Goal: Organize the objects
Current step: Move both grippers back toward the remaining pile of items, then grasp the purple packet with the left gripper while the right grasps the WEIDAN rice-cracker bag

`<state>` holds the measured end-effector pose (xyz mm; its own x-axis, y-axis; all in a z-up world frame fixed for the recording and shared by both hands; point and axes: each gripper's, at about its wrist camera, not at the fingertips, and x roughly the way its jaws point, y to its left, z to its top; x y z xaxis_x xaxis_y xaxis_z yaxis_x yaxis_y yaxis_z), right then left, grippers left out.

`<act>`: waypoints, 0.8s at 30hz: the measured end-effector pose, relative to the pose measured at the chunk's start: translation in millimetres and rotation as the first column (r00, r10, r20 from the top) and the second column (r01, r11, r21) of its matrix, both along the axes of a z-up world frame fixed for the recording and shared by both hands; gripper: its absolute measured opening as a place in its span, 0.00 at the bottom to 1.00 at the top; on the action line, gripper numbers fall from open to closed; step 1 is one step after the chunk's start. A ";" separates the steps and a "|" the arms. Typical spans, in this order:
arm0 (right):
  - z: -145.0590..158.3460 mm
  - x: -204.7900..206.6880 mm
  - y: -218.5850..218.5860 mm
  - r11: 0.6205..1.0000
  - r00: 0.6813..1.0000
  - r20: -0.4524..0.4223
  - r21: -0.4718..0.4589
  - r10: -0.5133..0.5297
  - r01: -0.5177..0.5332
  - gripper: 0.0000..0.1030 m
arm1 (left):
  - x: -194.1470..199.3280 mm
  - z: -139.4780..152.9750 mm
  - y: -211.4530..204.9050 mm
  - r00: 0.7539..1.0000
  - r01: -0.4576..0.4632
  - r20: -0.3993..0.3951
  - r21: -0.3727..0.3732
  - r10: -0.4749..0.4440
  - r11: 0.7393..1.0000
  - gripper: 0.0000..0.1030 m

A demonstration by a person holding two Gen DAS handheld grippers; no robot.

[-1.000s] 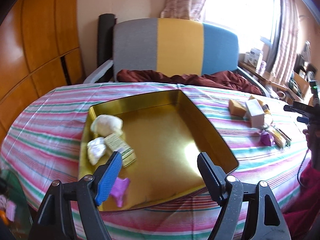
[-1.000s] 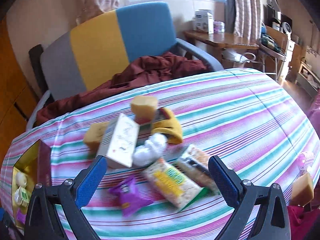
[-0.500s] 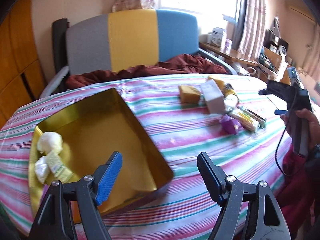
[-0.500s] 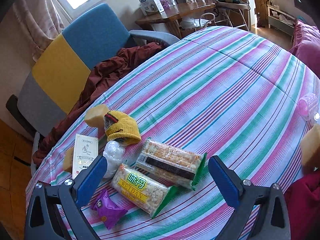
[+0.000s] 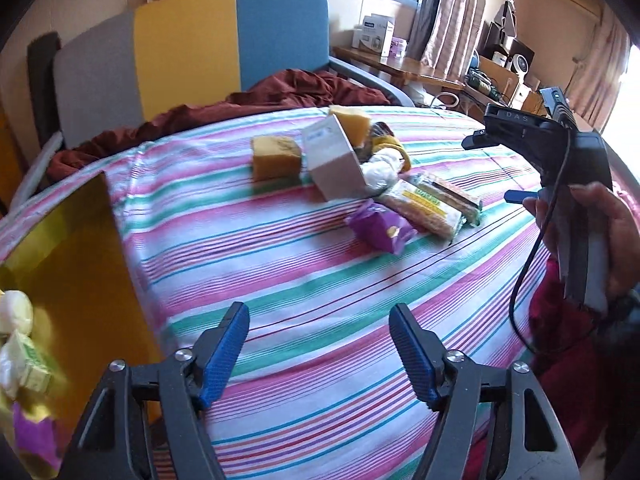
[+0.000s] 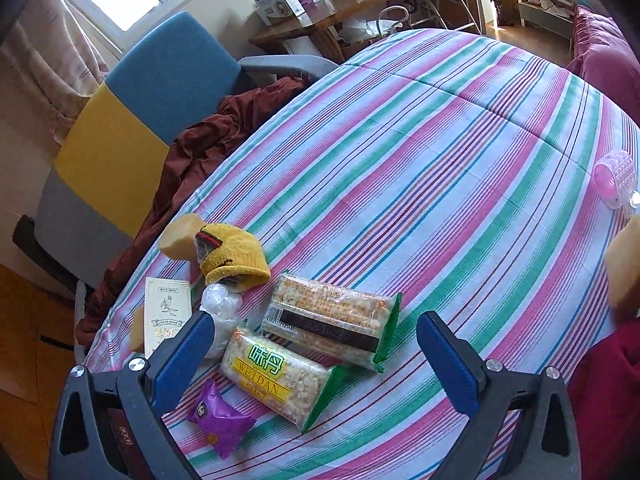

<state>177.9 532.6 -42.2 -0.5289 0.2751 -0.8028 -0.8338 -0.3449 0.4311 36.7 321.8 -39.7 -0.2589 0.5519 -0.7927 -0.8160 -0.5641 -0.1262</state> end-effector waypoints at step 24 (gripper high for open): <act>2.1 2.3 7.8 0.999 0.995 -0.105 -0.032 0.003 -0.006 1.00 | -39.7 -48.4 133.2 0.958 -0.135 0.249 -0.059 0.145 0.989 0.55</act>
